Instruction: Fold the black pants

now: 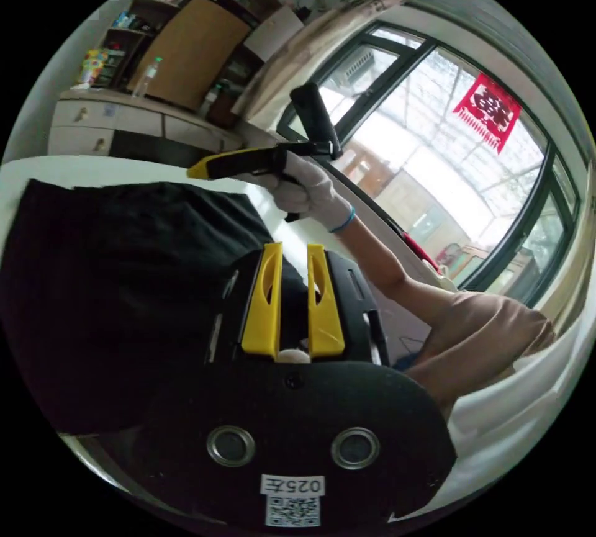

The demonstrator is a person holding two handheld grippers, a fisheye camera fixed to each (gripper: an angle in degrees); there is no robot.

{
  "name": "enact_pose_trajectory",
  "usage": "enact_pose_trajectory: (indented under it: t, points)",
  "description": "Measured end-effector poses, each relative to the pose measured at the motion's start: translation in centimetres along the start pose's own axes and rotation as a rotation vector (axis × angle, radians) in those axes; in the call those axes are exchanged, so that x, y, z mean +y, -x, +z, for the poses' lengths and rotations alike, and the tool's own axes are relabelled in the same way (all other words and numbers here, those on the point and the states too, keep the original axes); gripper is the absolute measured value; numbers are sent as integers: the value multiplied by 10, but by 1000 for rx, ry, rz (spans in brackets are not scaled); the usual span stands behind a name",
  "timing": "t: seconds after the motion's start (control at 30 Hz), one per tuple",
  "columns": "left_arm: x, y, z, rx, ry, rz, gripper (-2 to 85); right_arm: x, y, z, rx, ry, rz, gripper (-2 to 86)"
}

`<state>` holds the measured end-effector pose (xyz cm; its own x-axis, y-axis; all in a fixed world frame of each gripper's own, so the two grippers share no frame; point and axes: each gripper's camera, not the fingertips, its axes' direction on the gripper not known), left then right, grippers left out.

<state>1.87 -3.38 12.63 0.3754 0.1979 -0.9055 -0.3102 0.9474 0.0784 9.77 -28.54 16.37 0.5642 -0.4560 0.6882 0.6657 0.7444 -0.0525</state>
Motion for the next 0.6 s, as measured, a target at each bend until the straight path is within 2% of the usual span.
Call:
enact_pose_trajectory:
  t: [0.03, 0.1, 0.2, 0.27, 0.37, 0.47, 0.53, 0.6]
  points:
    - [-1, -4, 10, -18, 15, -5, 26, 9, -5, 0, 30, 7, 16, 13]
    - [-1, -17, 54, -130, 153, -18, 28, 39, -28, -2, 64, 37, 86, -5]
    - [19, -25, 86, -178, 303, -20, 27, 70, -61, -1, 66, 40, 167, -8]
    - [34, -35, 79, -204, 256, 4, 18, 84, -82, 4, 93, 36, 203, -9]
    - [52, -52, 59, -207, 257, 2, 17, 99, -108, 9, 6, -25, 250, -8]
    - [84, -70, 31, -137, 153, -22, 20, 112, -109, -4, 22, -94, 224, -4]
    - [107, -80, 24, -170, 77, -50, 24, 127, -114, -23, -19, -184, 243, 5]
    - [132, -88, 29, -227, -4, -121, 31, 145, -132, -39, -81, -227, 293, 69]
